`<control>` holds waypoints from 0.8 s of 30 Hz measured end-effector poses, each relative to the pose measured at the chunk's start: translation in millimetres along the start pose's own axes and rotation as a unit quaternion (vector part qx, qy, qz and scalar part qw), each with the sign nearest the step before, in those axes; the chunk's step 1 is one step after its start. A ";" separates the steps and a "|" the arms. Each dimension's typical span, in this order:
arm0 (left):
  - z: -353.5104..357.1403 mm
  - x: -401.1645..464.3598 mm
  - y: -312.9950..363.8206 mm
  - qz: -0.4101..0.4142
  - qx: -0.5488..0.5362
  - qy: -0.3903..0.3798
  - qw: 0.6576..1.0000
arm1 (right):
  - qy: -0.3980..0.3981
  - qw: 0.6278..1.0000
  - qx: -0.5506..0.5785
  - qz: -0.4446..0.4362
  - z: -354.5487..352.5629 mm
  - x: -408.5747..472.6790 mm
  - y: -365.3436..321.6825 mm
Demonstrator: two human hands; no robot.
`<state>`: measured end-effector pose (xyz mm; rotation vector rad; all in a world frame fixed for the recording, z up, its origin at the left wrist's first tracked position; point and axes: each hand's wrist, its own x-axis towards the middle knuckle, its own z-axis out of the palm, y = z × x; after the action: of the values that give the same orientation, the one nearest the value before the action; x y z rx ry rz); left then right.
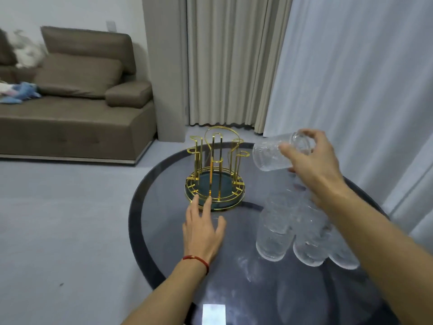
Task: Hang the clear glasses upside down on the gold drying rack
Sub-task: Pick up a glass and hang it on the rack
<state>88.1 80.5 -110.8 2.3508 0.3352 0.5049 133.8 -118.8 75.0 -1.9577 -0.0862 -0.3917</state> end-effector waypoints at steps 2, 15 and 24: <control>8.7 8.9 -7.9 0.025 0.045 -0.015 0.999 | 0.024 1.000 0.010 -0.003 7.7 35.5 -8.3; 20.6 20.2 -14.3 0.042 0.174 -0.073 0.981 | -0.083 0.995 0.036 0.041 114.4 167.3 -44.2; 25.3 19.8 -15.8 0.043 0.167 -0.063 0.983 | -0.244 0.966 -0.069 0.044 165.2 177.4 -35.1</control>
<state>115.4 84.5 -133.6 2.7184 0.2777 0.3577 331.2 23.8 101.5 -2.1496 -0.2938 0.1532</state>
